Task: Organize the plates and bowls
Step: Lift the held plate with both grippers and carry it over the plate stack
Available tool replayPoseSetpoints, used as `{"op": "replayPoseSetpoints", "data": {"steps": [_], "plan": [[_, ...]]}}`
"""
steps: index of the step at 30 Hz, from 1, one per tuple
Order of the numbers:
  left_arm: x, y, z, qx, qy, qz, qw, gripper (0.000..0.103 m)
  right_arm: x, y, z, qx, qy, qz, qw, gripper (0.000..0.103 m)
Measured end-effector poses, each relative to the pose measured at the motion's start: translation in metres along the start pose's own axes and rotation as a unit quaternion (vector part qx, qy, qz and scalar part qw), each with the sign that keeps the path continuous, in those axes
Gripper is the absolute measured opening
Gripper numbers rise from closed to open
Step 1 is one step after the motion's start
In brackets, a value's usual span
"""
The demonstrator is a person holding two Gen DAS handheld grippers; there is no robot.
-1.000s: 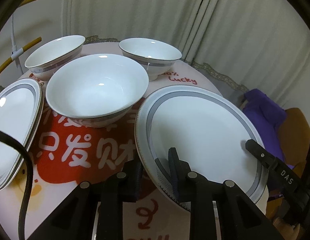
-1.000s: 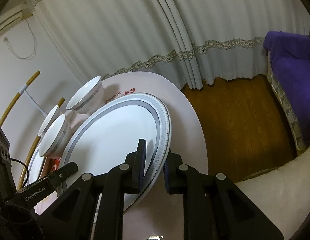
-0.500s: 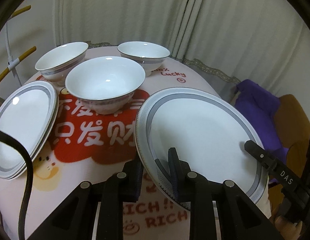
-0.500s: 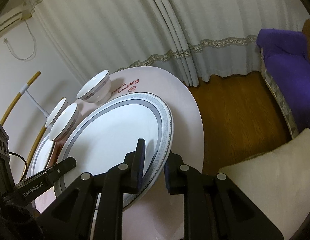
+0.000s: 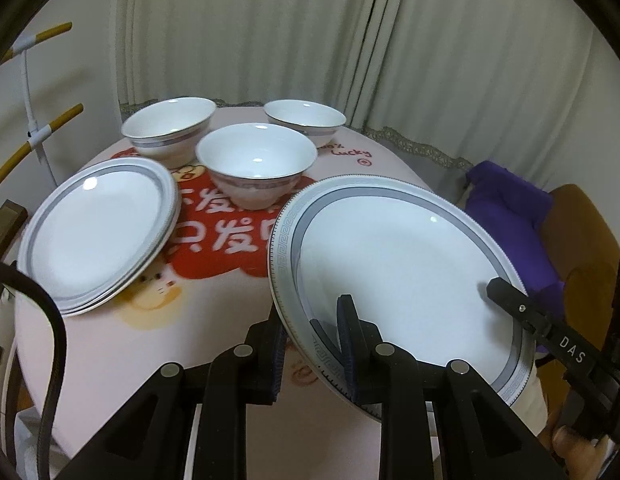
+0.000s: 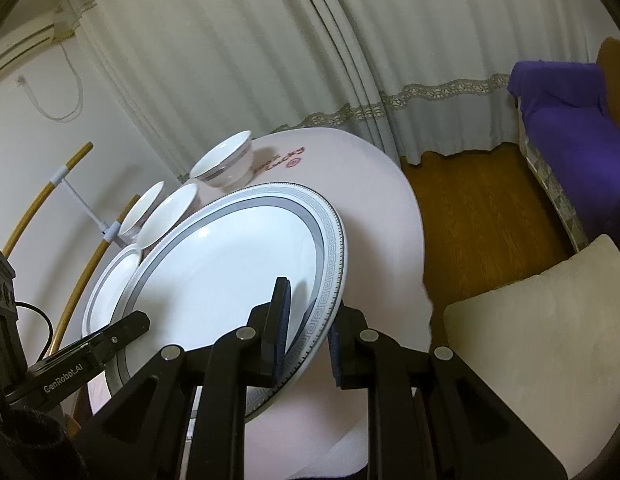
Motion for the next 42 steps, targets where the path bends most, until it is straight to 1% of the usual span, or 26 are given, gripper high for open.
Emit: {"op": "replayPoseSetpoints", "data": {"steps": [6,12,20,28,34,42], "plan": [[-0.026,0.000,-0.035,0.013,-0.005,-0.011,0.9998,0.021,-0.029,0.008,-0.015,0.008,-0.010,-0.014,1.000,0.017],[-0.061,0.001,-0.065,0.028,-0.018,-0.020,0.9992,0.021,-0.066,0.019,-0.017,0.010,-0.026,-0.030,0.999,0.017],[-0.116,0.004,-0.100,0.040,-0.045,-0.048,0.9970,0.021,-0.123,0.038,-0.005,0.000,-0.051,-0.052,0.997,0.018],[-0.172,0.004,-0.128,0.054,-0.077,-0.070,0.9931,0.020,-0.181,0.052,0.019,-0.019,-0.079,-0.075,0.994,0.018],[-0.203,0.008,-0.136,0.047,-0.095,-0.086,0.9906,0.021,-0.213,0.065,0.042,-0.038,-0.092,-0.092,0.991,0.019],[-0.226,0.004,-0.122,0.037,-0.108,-0.094,0.9890,0.021,-0.234,0.075,0.072,-0.062,-0.096,-0.101,0.988,0.019]]}}
Point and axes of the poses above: each gripper's, at about its wrist camera, not at the fingertips, and z roughly the way its jaws point, x to its right, y to its underside, the point moved 3 cm from there along z, roughly the way its jaws point, and after that the axes turned 15 degrees about x, right-handed, at the moved point
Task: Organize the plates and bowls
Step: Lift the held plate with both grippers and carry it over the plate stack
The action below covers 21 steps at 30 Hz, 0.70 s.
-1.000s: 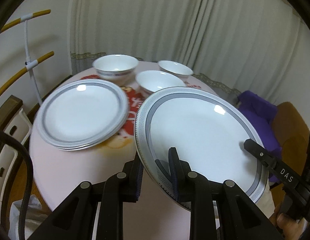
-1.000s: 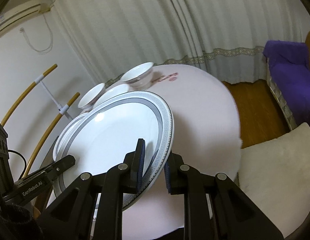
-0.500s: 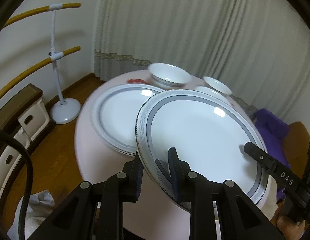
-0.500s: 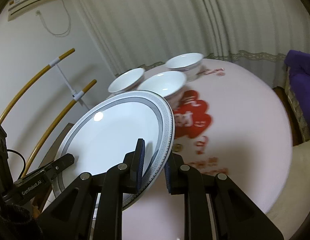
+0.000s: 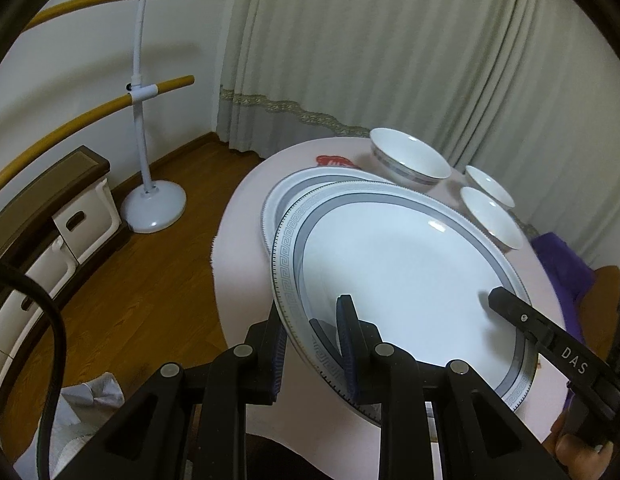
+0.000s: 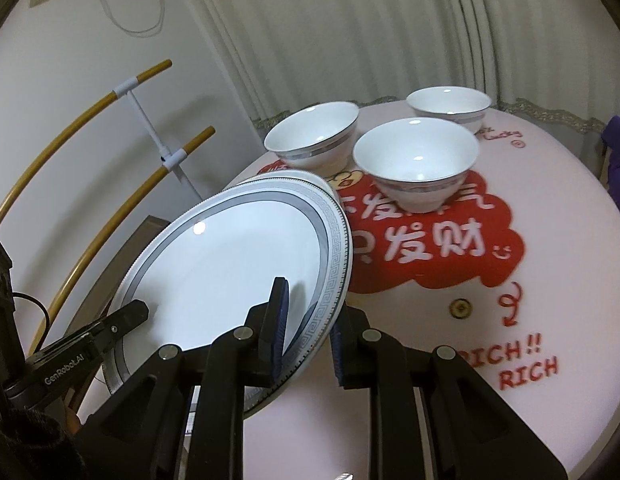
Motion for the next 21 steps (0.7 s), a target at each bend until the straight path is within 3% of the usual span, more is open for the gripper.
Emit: {"op": "replayPoseSetpoints", "data": {"steps": [14,21], "plan": [[0.004,-0.013,0.073,-0.012,-0.011,0.003,0.9999,0.021,0.000,0.001,0.034,-0.016,0.002,0.003,1.000,0.019],[0.006,-0.016,0.088,-0.015,-0.011,0.005,0.9998,0.021,0.001,-0.002,0.039,-0.016,0.006,0.005,1.000,0.019]]}}
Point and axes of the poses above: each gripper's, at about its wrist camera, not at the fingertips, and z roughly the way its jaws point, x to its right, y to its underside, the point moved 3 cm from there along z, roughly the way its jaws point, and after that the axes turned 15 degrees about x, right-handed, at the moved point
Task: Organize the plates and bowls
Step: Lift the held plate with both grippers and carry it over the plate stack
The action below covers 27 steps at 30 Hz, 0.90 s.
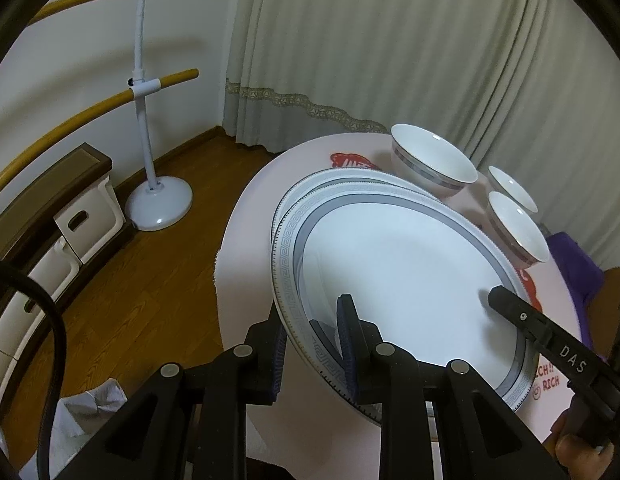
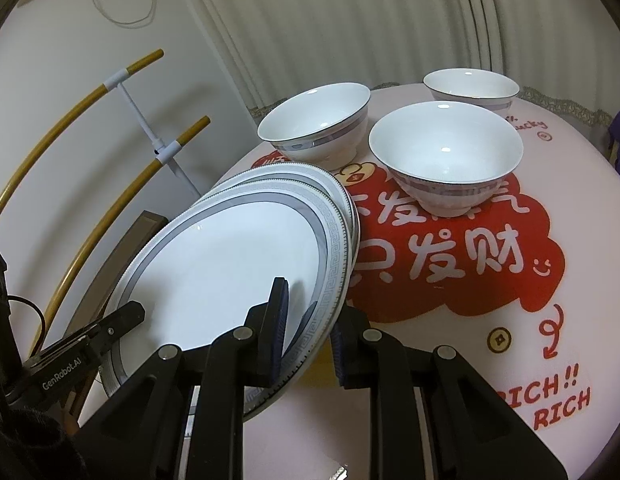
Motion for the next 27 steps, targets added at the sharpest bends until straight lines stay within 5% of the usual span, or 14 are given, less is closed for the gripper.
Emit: {"op": "replayPoseSetpoints", "data": {"steps": [27], "plan": [[0.006,-0.011,0.036,-0.006,0.005,0.008,0.9999,0.022,0.005,-0.010,0.019,0.002,0.036,-0.003,0.999,0.022]]}}
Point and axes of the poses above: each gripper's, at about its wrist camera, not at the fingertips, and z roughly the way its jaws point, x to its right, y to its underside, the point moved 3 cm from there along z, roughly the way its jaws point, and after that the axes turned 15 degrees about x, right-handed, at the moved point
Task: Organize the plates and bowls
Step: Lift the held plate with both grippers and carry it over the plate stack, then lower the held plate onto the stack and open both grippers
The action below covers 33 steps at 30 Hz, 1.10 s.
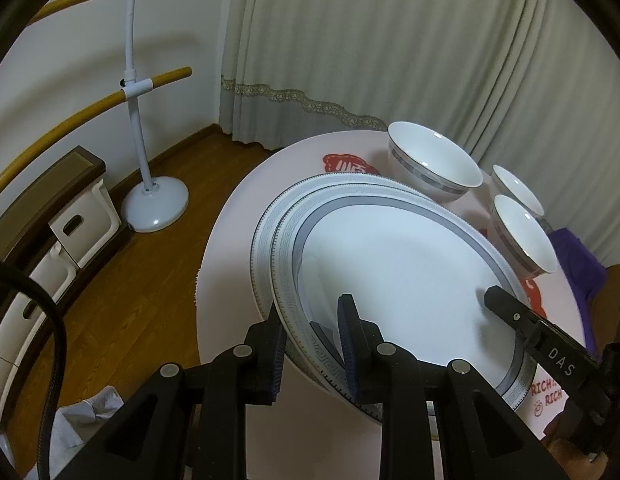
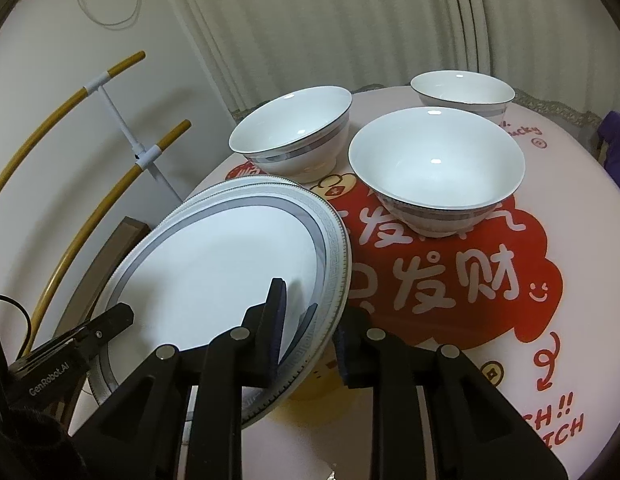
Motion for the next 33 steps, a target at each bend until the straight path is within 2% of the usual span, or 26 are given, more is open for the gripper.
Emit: {"op": "replayPoseSetpoints", "data": {"steps": [18,33], "plan": [[-0.004,0.000,-0.002,0.001,0.004,-0.006,1.0000,0.022,-0.006,0.003,0.005,-0.001,0.018,-0.017,1.000,0.027],[0.000,-0.001,-0.005,-0.003,-0.007,0.000,1.0000,0.022,-0.010,0.005,0.007,-0.010,0.034,-0.027,0.999,0.028]]}}
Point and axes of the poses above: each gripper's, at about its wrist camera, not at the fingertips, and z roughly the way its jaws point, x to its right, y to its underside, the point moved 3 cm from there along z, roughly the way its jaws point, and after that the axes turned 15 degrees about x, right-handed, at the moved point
